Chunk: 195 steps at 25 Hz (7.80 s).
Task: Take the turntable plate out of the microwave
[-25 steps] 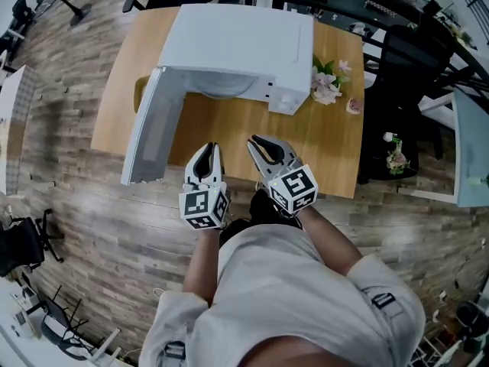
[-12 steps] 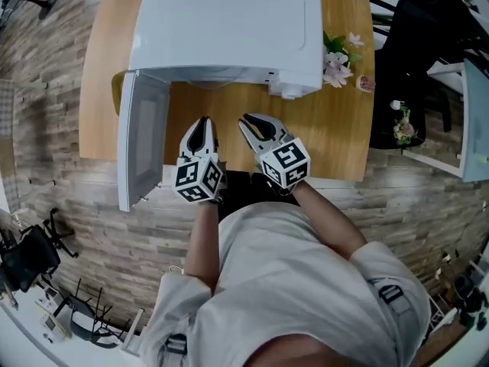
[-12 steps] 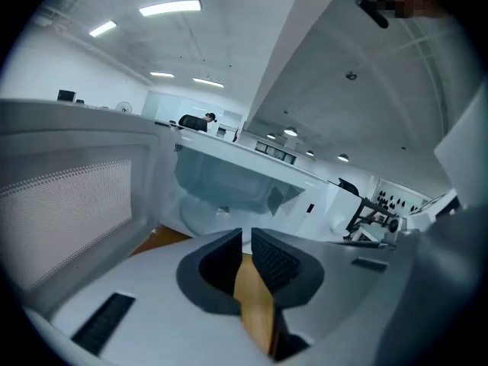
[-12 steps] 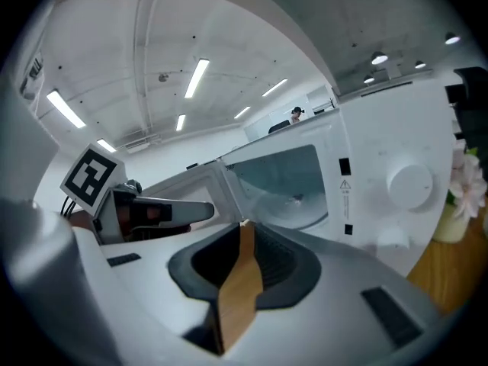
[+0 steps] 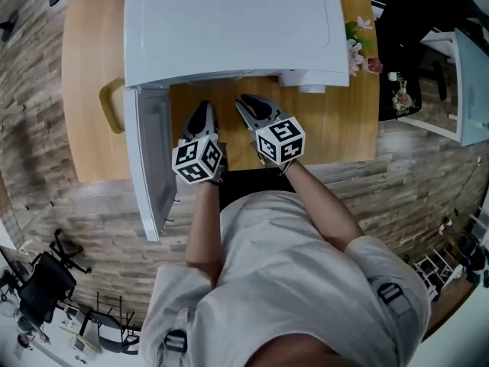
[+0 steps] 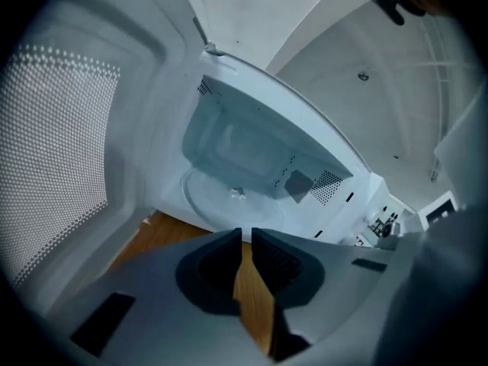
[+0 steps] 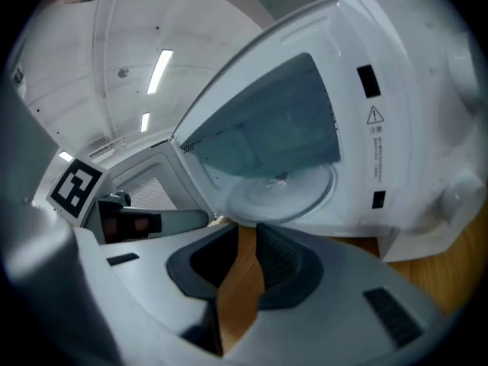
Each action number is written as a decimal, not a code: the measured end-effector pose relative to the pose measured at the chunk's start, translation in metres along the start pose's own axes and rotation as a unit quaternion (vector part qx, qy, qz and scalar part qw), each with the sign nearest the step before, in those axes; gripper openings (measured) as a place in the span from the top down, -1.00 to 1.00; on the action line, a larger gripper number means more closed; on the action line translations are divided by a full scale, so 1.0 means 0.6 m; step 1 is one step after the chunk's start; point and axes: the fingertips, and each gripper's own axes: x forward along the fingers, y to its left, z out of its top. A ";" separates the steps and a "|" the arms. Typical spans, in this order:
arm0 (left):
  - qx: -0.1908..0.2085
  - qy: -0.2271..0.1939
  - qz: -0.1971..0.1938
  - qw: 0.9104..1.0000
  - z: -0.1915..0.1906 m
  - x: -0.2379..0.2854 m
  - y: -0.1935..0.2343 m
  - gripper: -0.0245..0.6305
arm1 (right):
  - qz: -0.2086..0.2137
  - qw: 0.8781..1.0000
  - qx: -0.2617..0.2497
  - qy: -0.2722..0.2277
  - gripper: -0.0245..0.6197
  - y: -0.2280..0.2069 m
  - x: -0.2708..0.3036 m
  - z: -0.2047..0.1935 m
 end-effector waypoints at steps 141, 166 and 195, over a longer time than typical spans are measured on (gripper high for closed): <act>-0.260 -0.070 -0.100 0.958 -0.024 0.044 0.079 0.26 | 0.075 0.935 0.338 -0.074 0.65 -0.081 0.051 -0.019; -0.278 -0.058 -0.097 0.954 -0.025 0.058 0.079 0.59 | 0.067 0.940 0.327 -0.065 0.62 -0.075 0.034 -0.042; -0.229 -0.039 -0.121 0.965 -0.061 0.005 0.052 0.58 | 0.058 0.934 0.342 -0.091 0.62 -0.038 -0.033 -0.078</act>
